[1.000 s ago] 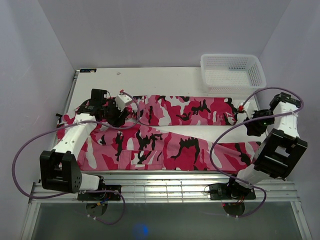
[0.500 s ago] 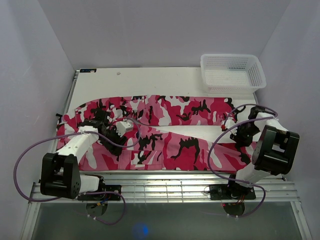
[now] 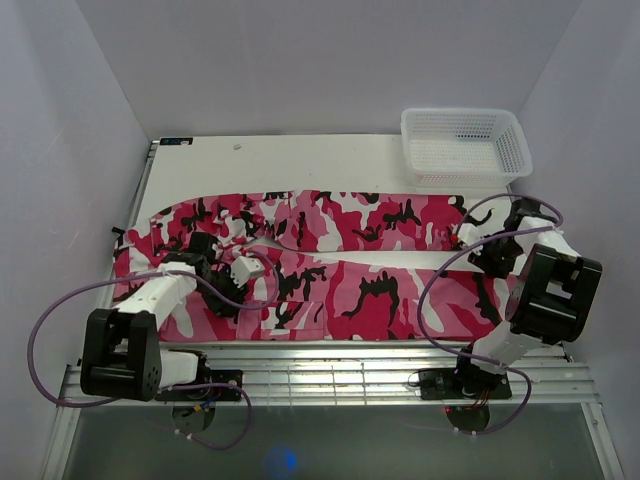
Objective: Fold and stack the trousers
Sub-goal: Flatten the trousers out
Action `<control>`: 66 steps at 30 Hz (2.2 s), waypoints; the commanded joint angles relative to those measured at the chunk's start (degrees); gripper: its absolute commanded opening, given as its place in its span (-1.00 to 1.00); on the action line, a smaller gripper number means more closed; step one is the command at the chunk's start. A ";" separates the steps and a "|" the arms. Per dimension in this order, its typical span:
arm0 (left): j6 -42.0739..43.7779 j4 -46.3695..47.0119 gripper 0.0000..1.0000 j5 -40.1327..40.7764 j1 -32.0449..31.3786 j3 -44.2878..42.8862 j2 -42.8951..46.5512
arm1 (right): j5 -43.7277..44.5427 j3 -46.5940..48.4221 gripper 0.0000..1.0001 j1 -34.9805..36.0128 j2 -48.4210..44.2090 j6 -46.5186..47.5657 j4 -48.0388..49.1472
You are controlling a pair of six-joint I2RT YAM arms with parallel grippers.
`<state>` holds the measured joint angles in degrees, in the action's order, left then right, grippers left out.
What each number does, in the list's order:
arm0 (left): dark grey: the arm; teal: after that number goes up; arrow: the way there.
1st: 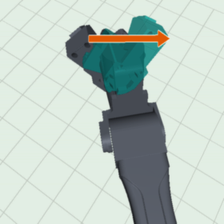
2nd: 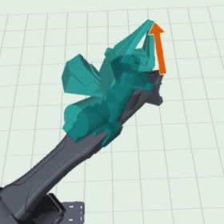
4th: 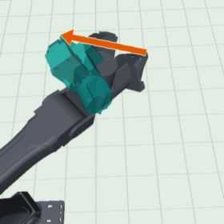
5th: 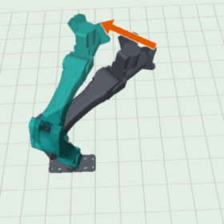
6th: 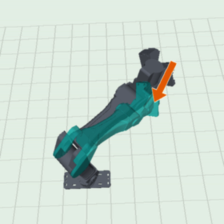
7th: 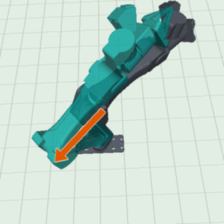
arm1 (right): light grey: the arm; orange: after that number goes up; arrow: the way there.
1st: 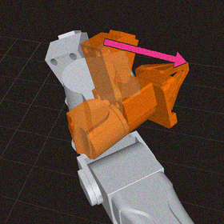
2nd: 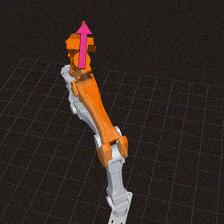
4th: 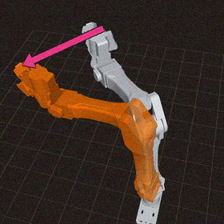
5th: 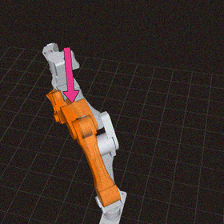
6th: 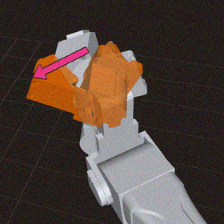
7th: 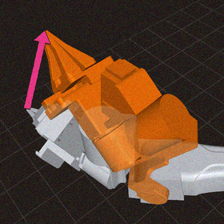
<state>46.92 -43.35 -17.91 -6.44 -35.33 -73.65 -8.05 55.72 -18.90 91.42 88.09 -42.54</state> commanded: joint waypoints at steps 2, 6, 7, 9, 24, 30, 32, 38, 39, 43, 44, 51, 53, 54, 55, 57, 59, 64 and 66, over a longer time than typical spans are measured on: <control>4.50 0.12 0.10 4.04 1.43 3.00 -1.68 | -5.99 7.70 -0.11 -0.53 0.78 -4.67 -4.11; 2.31 -2.52 0.25 -2.46 1.43 -3.24 3.85 | -16.27 16.32 -0.10 0.87 3.06 -13.10 -6.50; 1.17 -2.79 0.29 -4.57 1.43 -4.56 5.25 | -18.21 17.30 -0.11 2.70 3.50 -18.08 -5.72; -3.13 -3.23 0.32 -6.42 1.43 -8.69 5.88 | -19.54 18.71 -0.16 4.82 4.64 -24.51 -2.30; -19.76 2.92 0.69 0.77 13.37 -17.40 -3.33 | 1.81 8.97 -0.33 15.91 14.49 -30.45 17.75; -16.69 5.03 0.68 3.41 18.38 -14.86 -6.42 | 6.47 2.56 -0.46 10.99 12.83 -24.39 18.46; -15.28 5.29 0.68 3.59 19.61 -14.24 -6.95 | 7.09 1.41 -0.55 8.45 11.34 -22.36 17.68; -13.26 6.53 0.68 5.17 22.69 -13.01 -8.79 | 6.65 -0.35 -0.66 1.59 6.59 -15.94 12.49; -13.25 6.61 0.68 5.25 22.87 -12.92 -9.23 | 6.65 -0.35 -0.67 0.88 6.06 -14.98 12.05; -12.82 6.88 0.68 6.31 23.05 -12.83 -11.25 | 7.52 1.31 -0.69 -1.58 5.96 -14.00 10.56; -12.64 6.97 0.68 6.57 23.31 -12.83 -11.52 | 7.79 1.66 -0.70 -1.84 6.23 -14.00 10.38; -9.39 4.25 0.63 5.79 24.81 -13.01 -11.17 | 10.07 1.93 -0.78 -4.74 6.14 -10.94 9.41; -8.33 2.41 0.61 5.35 25.07 -13.18 -10.82 | 10.25 1.41 -0.80 -5.62 5.62 -10.14 9.32; -8.16 1.96 0.60 5.17 25.07 -13.18 -10.55 | 10.25 1.23 -0.80 -5.63 5.44 -9.79 9.23; -7.90 1.43 0.59 4.56 25.07 -13.18 -9.86 | 10.43 1.23 -0.81 -6.15 5.09 -9.52 9.23; -6.49 -1.28 0.59 2.80 25.07 -13.27 -8.89 | 10.08 1.84 -0.78 -6.50 4.48 -9.43 8.97; -5.79 -2.87 0.64 -0.08 25.07 -13.71 -6.35 | 8.67 3.33 -0.68 -6.51 2.98 -10.04 8.18; -7.54 -6.91 0.96 -5.46 25.07 -20.46 -1.24 | 1.13 14.46 -0.05 -6.42 -0.44 -13.91 1.26; -7.89 -9.80 0.96 -8.09 25.07 -23.71 -0.02 | -0.90 18.52 0.28 -6.50 -1.50 -16.01 -1.82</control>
<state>39.24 -49.19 -19.29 18.31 -53.21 -77.73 -3.46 66.43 -25.12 94.78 72.75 -38.13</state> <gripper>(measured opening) 0.975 0.593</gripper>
